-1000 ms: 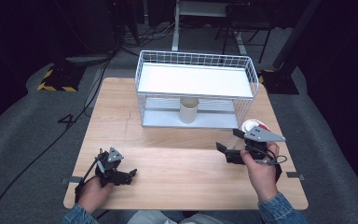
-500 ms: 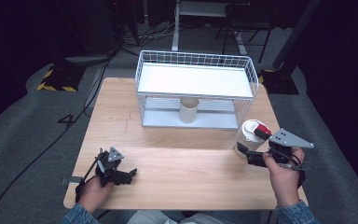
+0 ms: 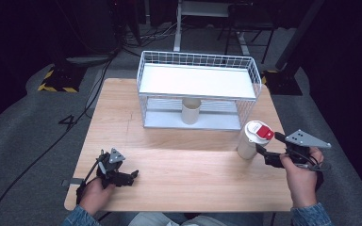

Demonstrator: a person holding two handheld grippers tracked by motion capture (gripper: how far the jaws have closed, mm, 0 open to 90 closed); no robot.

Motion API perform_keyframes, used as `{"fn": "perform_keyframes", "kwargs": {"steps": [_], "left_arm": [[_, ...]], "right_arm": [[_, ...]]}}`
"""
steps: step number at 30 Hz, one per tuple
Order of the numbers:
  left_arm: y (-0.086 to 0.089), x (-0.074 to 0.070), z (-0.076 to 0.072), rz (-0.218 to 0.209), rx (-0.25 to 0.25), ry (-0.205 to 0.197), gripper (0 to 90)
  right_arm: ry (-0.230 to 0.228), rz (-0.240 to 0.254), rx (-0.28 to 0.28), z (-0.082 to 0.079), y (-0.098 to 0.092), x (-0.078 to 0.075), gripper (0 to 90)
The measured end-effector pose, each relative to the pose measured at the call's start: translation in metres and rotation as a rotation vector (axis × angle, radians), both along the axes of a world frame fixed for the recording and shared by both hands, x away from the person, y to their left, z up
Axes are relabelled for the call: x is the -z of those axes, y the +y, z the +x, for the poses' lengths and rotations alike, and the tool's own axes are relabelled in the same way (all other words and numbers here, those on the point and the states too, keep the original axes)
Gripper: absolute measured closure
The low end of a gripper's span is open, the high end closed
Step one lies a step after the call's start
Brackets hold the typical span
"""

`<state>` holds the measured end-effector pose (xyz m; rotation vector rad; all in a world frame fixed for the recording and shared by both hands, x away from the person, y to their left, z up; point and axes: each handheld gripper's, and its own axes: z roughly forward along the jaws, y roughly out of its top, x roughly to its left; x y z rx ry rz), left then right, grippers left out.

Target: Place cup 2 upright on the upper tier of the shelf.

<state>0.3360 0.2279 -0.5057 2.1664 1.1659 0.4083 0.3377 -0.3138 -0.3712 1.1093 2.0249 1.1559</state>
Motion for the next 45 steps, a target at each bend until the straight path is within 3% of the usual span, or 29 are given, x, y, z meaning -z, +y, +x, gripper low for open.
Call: {"fn": "perform_keyframes", "kwargs": {"steps": [2,5,15,21,30,45], "left_arm": [[0.0,0.0,0.0,0.002,0.0,-0.001,0.1],[0.0,0.0,0.0,0.0,0.0,0.0,0.1],[0.0,0.0,0.0,-0.003,-0.002,0.003,0.1],[0.0,0.0,0.0,0.0,-0.001,-0.001,0.0],[0.0,0.0,0.0,0.002,0.0,-0.001,0.1],[0.0,0.0,0.0,0.001,-0.001,-0.001,0.1]], "right_arm": [[0.02,-0.036,-0.002,0.0,-0.004,0.003,15.4],[0.054,-0.026,-0.002,0.001,-0.007,0.011,14.8],[0.059,-0.012,0.036,0.011,-0.012,0.033,8.9],[0.069,0.004,0.015,0.018,-0.013,0.049,6.5],[0.064,0.047,0.014,0.029,-0.011,0.07,5.5],[0.019,0.104,0.031,0.042,-0.005,0.091,7.7]]}}
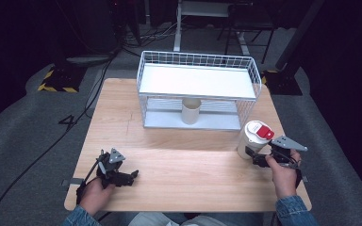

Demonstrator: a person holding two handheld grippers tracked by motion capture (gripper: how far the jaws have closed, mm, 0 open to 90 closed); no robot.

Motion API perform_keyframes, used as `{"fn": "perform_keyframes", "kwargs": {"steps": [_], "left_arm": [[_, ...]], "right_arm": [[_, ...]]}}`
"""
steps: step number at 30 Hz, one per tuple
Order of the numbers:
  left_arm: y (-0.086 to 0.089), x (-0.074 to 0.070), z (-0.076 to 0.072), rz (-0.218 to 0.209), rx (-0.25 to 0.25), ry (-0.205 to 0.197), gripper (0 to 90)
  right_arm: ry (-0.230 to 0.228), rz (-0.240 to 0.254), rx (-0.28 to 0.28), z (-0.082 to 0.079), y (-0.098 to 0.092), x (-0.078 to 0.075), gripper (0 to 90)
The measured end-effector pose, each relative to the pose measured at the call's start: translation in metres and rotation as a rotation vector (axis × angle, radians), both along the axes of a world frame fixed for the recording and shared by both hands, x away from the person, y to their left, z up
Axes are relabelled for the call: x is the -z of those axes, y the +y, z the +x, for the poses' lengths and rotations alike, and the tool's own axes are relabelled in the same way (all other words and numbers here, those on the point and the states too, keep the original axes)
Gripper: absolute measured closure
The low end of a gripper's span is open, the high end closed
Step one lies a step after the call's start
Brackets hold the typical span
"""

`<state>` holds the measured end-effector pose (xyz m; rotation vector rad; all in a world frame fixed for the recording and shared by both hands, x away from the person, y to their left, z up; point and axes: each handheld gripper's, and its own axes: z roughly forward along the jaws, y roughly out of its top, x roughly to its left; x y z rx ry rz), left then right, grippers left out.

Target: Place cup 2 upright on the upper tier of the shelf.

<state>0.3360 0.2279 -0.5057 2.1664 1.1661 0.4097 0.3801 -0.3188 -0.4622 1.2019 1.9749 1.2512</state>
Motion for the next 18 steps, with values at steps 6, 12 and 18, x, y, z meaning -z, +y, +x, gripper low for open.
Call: {"fn": "perform_keyframes", "kwargs": {"steps": [6,12,18], "left_arm": [[0.0,0.0,0.0,0.0,0.001,0.001,0.1],[0.0,0.0,0.0,0.001,0.001,0.0,0.1],[0.0,0.0,0.0,0.0,0.0,0.0,0.1]], "right_arm": [[-0.04,0.043,0.055,0.005,0.006,0.005,7.9],[-0.06,0.07,0.106,0.008,0.014,0.009,7.6],[-0.078,0.057,0.134,0.01,0.02,0.014,7.7]]}}
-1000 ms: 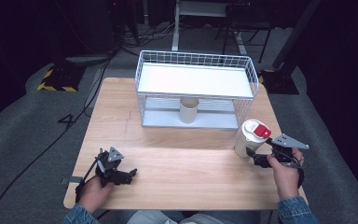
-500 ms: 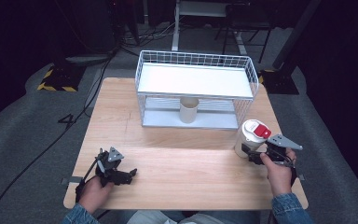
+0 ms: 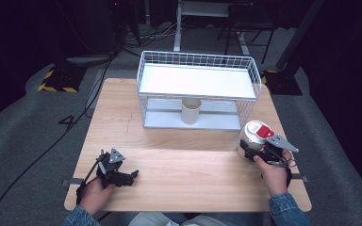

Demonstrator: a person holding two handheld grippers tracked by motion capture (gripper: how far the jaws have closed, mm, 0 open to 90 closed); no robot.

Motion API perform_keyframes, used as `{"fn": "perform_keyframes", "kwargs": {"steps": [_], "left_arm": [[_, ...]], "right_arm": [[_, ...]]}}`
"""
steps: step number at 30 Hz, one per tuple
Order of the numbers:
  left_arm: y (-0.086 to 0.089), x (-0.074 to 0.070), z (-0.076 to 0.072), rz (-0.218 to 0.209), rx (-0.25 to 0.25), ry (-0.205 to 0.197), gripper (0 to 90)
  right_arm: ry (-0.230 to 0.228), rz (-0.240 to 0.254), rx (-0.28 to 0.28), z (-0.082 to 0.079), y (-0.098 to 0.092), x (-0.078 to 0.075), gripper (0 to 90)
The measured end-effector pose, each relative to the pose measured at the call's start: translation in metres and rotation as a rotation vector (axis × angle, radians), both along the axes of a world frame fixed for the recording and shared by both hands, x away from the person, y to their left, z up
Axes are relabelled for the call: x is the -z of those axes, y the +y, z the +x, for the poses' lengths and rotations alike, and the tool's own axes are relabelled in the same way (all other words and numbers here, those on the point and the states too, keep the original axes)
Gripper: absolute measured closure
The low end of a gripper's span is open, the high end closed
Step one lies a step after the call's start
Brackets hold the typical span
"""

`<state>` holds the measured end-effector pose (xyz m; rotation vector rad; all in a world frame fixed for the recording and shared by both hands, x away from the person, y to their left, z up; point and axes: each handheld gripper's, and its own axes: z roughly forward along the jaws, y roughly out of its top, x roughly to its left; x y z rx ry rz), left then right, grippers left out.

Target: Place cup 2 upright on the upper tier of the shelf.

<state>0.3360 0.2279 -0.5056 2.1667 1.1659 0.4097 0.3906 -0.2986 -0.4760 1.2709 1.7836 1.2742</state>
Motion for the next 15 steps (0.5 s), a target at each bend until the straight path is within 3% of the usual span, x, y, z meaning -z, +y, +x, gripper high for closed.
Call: {"fn": "perform_keyframes", "kwargs": {"steps": [5,15], "left_arm": [[0.0,0.0,0.0,0.0,0.0,0.0,0.1],[0.0,0.0,0.0,0.0,0.001,0.0,0.1]], "right_arm": [[-0.014,0.018,0.023,0.0005,0.0018,0.0033,11.2],[-0.033,-0.003,0.042,-0.0007,0.0047,0.0047,12.1]]}}
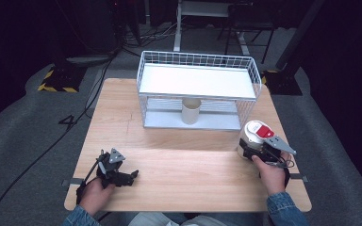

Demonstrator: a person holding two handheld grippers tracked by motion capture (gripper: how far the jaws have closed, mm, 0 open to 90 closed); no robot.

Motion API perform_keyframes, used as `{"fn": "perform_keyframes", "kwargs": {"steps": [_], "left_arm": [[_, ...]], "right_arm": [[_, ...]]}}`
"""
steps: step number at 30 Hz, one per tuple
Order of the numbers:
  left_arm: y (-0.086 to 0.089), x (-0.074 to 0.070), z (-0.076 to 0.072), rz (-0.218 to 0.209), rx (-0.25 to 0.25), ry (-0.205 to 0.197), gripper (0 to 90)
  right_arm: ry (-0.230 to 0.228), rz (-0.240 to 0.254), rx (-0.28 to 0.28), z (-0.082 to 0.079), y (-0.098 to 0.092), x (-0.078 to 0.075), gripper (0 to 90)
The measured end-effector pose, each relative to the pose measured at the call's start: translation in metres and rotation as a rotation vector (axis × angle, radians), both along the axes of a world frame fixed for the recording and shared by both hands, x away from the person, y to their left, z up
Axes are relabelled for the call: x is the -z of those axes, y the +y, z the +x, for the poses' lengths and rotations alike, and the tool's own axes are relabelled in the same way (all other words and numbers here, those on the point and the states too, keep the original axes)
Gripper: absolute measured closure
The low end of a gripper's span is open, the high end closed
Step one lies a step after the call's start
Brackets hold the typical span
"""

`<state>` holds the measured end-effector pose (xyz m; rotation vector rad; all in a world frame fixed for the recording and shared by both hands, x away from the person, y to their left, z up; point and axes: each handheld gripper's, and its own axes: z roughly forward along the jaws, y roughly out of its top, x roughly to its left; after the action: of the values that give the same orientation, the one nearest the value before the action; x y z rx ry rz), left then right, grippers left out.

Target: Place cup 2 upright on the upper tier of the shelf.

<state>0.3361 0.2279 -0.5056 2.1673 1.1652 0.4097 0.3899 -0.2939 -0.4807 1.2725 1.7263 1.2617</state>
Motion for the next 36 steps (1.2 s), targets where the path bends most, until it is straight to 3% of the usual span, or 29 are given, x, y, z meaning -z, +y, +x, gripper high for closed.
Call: {"fn": "perform_keyframes", "kwargs": {"steps": [23,36], "left_arm": [[0.0,0.0,0.0,0.0,0.0,0.0,0.1],[0.0,0.0,0.0,-0.001,0.0,0.001,0.1]], "right_arm": [[0.032,0.004,0.022,0.0,0.002,-0.004,12.5],[0.025,-0.003,0.001,-0.003,0.003,-0.029,12.5]]}}
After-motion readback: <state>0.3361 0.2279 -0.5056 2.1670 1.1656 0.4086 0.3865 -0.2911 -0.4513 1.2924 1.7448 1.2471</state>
